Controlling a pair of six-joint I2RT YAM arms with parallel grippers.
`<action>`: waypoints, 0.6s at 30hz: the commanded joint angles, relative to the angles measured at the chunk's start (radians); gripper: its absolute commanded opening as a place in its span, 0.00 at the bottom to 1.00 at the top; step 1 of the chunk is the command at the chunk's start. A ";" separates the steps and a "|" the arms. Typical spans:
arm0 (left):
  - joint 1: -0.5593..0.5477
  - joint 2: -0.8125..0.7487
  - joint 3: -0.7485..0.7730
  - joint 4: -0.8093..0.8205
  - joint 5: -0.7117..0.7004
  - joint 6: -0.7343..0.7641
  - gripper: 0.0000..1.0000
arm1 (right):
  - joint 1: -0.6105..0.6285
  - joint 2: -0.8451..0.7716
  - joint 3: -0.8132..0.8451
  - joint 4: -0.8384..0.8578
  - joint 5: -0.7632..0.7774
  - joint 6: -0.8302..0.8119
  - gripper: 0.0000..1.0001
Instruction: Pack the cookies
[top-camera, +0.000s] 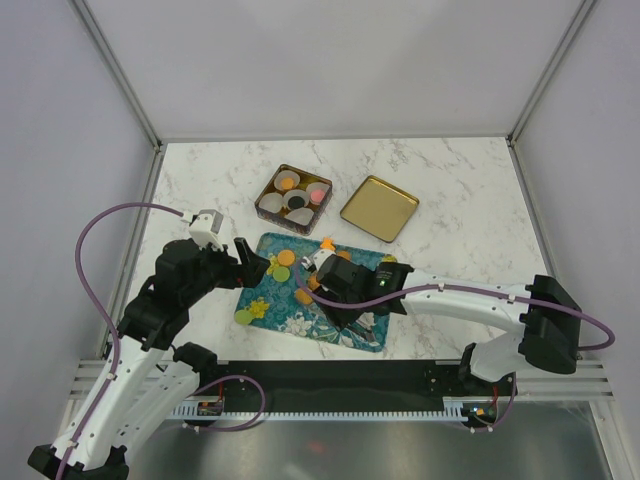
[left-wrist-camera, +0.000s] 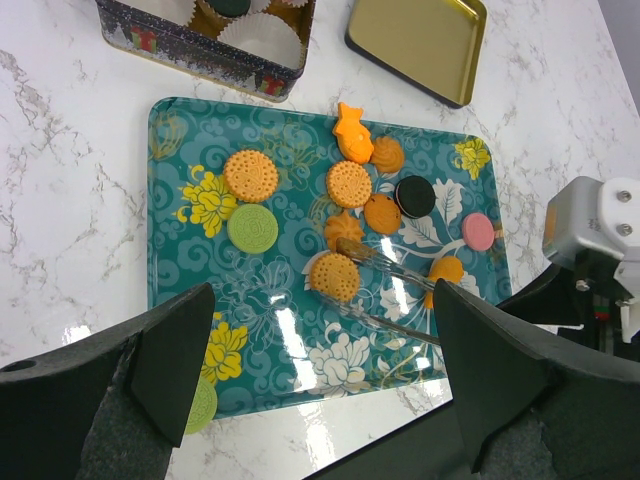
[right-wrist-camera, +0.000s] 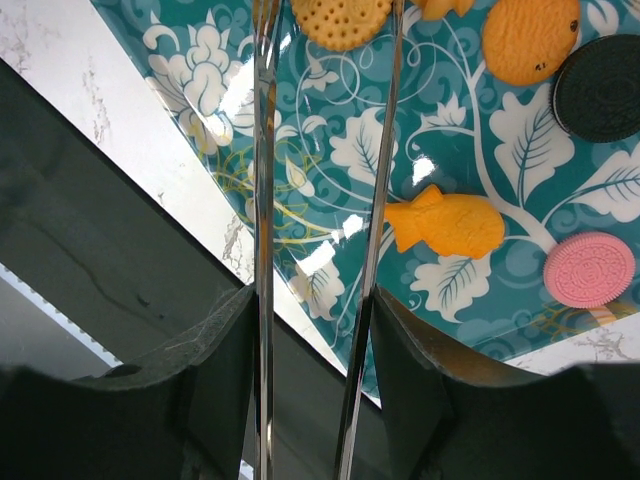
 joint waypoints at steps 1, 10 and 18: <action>-0.004 -0.002 0.000 0.023 -0.005 0.032 0.98 | 0.015 0.020 0.029 0.024 0.025 -0.002 0.55; -0.004 -0.004 0.000 0.021 -0.008 0.034 0.98 | 0.021 0.017 0.075 -0.022 0.050 -0.021 0.46; -0.004 -0.013 0.000 0.023 -0.014 0.032 0.98 | -0.028 -0.018 0.190 -0.080 0.122 -0.076 0.43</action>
